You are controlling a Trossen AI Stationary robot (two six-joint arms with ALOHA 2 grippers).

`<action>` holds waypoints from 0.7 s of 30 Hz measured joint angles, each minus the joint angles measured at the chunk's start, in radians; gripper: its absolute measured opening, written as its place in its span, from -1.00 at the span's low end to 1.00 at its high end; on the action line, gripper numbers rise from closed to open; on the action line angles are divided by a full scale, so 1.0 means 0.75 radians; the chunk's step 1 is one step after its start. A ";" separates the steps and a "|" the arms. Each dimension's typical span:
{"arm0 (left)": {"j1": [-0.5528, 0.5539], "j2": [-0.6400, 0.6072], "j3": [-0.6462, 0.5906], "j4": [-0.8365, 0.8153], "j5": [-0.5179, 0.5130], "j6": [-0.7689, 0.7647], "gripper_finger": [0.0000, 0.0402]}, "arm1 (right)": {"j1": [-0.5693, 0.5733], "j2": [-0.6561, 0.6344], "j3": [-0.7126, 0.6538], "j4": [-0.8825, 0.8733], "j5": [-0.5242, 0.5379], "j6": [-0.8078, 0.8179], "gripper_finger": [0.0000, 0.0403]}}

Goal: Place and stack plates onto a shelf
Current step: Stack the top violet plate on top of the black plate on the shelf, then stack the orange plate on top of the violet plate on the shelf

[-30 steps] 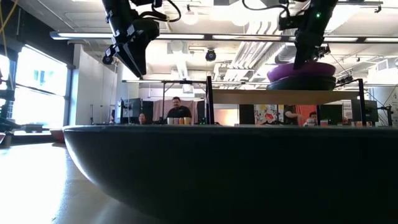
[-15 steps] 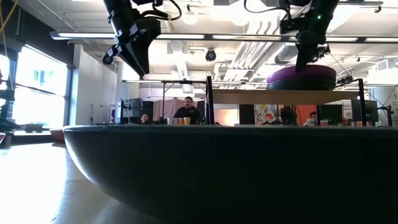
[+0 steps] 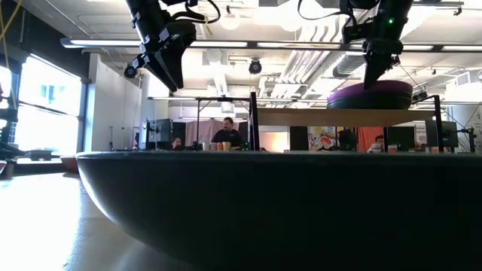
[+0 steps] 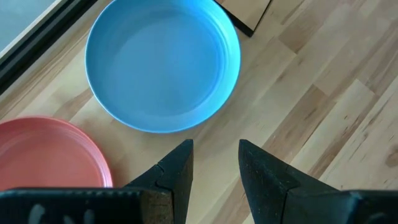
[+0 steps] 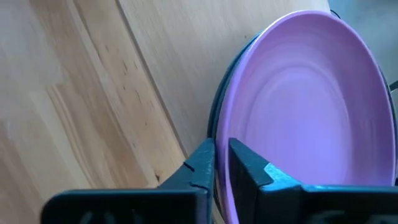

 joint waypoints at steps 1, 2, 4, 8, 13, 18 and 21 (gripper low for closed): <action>0.000 0.000 0.000 0.000 0.000 0.000 -0.43 | 0.000 0.000 0.000 0.000 0.001 0.000 -0.83; 0.000 0.000 0.000 0.000 0.000 0.000 -0.43 | 0.000 0.000 0.000 0.001 0.006 -0.001 -0.79; 0.000 0.000 0.000 -0.001 0.000 0.000 -0.43 | 0.000 0.000 0.000 0.003 0.027 -0.005 -0.71; 0.000 0.000 0.000 -0.002 0.000 0.000 -0.43 | 0.000 0.000 0.003 0.014 0.034 -0.018 -0.59; 0.000 0.000 0.000 -0.033 0.000 0.003 -0.43 | 0.010 0.000 0.066 -0.014 0.013 0.022 -0.53; 0.000 0.000 0.000 -0.092 0.000 0.002 -0.43 | 0.040 0.000 0.184 -0.028 0.013 0.045 -0.52; 0.000 0.000 0.000 -0.142 0.000 0.002 -0.43 | 0.061 0.000 0.268 -0.026 0.000 0.080 -0.52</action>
